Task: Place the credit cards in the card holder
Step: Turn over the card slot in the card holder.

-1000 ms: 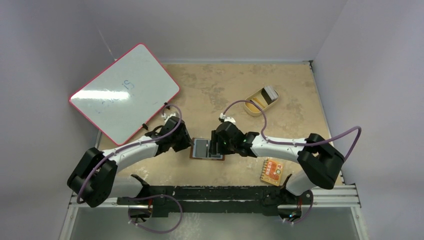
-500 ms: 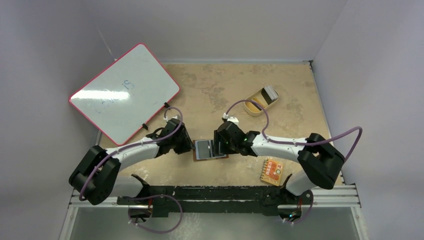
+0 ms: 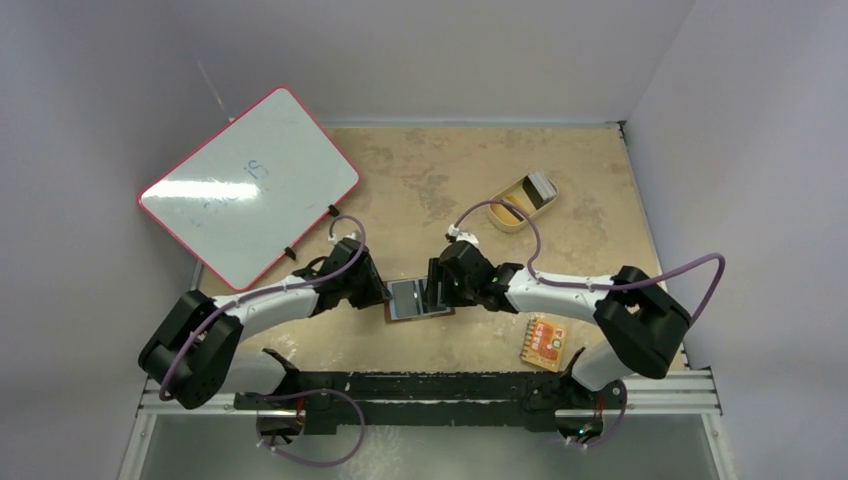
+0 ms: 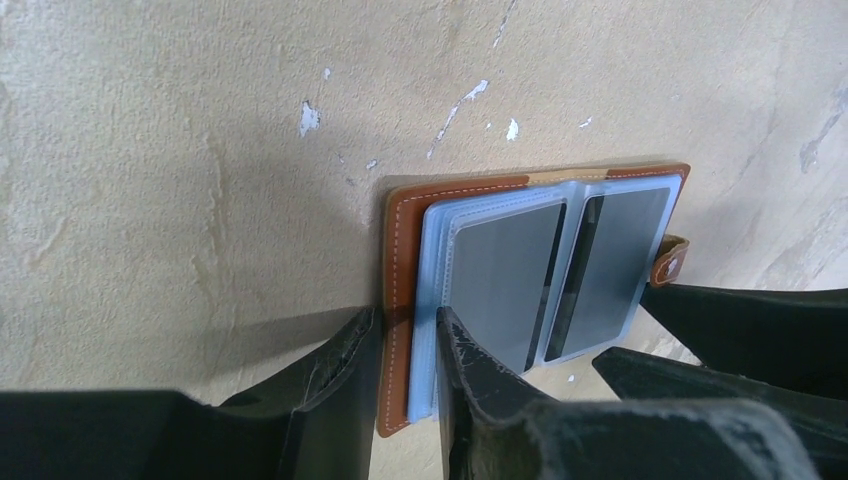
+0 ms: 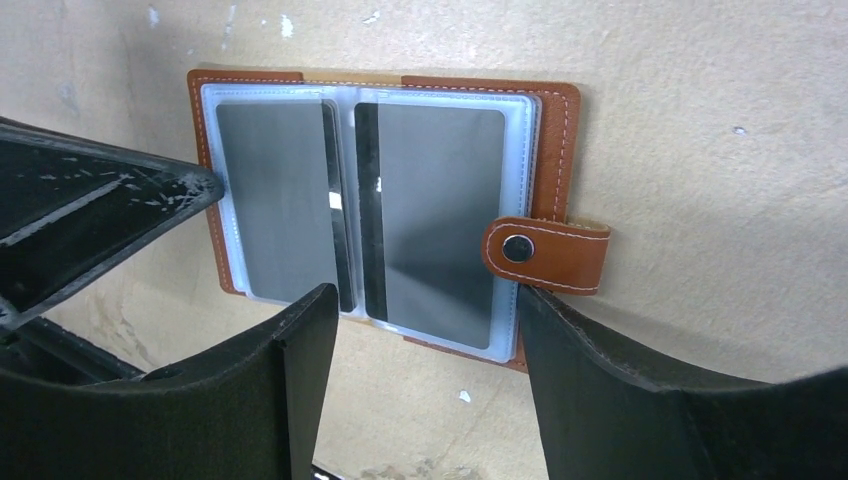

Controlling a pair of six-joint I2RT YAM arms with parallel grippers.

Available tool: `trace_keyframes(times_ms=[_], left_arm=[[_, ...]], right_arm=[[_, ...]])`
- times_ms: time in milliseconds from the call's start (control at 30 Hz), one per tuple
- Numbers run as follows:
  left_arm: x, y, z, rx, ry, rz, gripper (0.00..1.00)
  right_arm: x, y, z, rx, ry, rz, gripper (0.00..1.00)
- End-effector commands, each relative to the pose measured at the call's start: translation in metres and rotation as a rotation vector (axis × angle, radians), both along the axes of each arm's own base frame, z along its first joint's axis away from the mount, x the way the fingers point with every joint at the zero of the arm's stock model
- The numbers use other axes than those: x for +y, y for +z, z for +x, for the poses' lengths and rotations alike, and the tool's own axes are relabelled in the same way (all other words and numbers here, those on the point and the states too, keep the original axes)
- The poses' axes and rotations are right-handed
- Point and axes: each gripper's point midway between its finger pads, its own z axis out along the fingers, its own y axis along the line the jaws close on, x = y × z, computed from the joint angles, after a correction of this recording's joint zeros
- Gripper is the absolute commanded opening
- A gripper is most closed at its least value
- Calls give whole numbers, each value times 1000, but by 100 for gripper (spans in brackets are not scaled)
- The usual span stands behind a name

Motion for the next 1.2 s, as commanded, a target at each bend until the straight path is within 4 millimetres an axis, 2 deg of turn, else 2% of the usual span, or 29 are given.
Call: trace_keyframes(times_ms=[0, 133, 467, 967, 1167], left_arm=[[-1, -2, 1, -2, 0, -11, 24], [-2, -3, 1, -2, -2, -15, 14], [-2, -5, 0, 3, 1, -18, 14], [-2, -5, -1, 2, 4, -20, 14], [-1, -3, 0, -1, 9, -22, 15]], right_arm=[[13, 14, 4, -30, 26, 65, 68], [16, 31, 5, -60, 34, 102, 68], [27, 55, 3, -84, 81, 179, 68], [52, 70, -4, -98, 195, 290, 69], [60, 70, -3, -110, 239, 300, 69]])
